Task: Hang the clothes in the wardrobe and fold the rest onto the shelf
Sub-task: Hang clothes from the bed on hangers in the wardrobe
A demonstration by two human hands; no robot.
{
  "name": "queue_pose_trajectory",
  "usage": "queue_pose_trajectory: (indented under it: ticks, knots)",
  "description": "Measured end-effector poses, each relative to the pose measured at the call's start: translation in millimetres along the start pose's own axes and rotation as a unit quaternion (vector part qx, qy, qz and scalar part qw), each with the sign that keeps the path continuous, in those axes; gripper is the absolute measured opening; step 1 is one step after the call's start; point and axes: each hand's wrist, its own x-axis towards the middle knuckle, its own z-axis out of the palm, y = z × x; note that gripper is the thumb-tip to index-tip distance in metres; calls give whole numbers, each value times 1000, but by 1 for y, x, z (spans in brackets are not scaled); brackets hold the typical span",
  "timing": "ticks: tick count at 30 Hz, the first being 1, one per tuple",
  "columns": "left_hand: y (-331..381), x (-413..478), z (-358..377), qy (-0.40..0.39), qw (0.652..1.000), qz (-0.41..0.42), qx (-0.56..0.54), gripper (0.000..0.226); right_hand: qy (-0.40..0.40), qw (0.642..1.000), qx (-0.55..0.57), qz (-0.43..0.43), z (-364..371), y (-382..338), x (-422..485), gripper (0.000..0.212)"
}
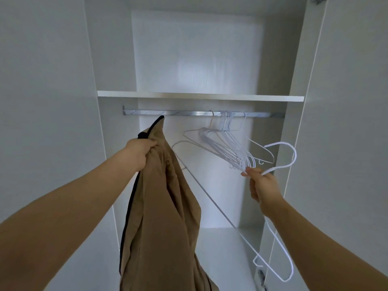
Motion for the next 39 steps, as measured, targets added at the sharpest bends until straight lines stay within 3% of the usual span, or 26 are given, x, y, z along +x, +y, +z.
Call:
queue_pose_trajectory:
  ticks: [8, 14, 18, 24, 26, 28, 30, 32, 35, 37, 39]
  knots:
    - [23, 2, -15, -24, 999, 29, 30, 50, -49, 995, 81, 17, -9, -7, -15, 26]
    - [25, -5, -4, -62, 997, 40, 31, 51, -118, 981, -154, 0, 6, -9, -28, 22]
    - [21, -26, 11, -129, 991, 33, 17, 44, -120, 983, -134, 20, 46, -5, -32, 16]
    - [17, -44, -4, -222, 974, 30, -23, 19, -126, 985, -96, 72, 93, -5, -31, 59]
    - [12, -47, -20, -276, 959, 52, -32, 29, -140, 983, -86, 83, 99, -7, -30, 49]
    - [3, -49, -36, -342, 938, 59, -20, 48, -159, 981, -70, 92, 102, -9, -33, 9]
    - [-3, -45, -49, -385, 922, 49, 18, 61, -146, 983, -56, 92, 102, -10, -32, 26]
    - [-9, -34, -59, -354, 926, 61, 119, 56, -97, 992, -45, 64, 103, -11, -30, 30]
    - [-23, -19, -62, -192, 911, 162, 326, 27, -56, 997, -42, 8, 104, -19, -28, 30]
    - [-34, -12, -57, -23, 857, 262, 443, 39, -51, 996, -58, -35, 106, -30, -25, 29]
    - [-39, -19, -45, 111, 785, 379, 477, 76, -53, 994, -72, -59, 107, -44, -22, 34]
